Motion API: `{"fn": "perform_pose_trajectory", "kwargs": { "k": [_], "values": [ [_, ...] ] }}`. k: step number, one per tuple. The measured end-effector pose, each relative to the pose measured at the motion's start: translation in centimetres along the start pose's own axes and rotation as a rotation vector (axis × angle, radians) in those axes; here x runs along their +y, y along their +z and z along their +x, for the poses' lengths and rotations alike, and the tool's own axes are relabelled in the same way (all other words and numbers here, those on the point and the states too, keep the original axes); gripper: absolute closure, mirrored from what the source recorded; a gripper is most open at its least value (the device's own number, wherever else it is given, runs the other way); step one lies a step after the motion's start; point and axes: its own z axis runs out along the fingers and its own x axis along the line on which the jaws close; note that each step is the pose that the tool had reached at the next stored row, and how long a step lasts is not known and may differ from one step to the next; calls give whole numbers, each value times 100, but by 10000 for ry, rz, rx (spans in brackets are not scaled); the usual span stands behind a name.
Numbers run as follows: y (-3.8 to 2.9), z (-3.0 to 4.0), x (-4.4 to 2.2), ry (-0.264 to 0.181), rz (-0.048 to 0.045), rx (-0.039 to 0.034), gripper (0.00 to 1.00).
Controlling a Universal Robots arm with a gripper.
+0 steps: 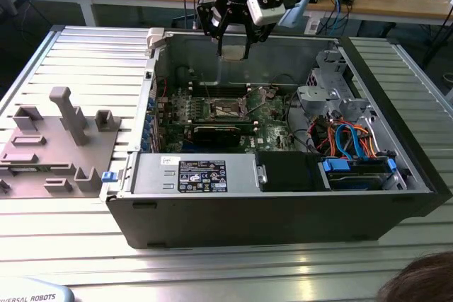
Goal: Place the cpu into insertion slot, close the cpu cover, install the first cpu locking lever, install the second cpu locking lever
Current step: 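Place the cpu into insertion slot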
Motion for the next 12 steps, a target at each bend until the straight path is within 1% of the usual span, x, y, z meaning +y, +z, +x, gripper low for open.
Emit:
{"fn": "perform_pose_trajectory", "kwargs": {
  "k": [12],
  "values": [
    [0,0,0,180,-3,-16,46]
  ]
}}
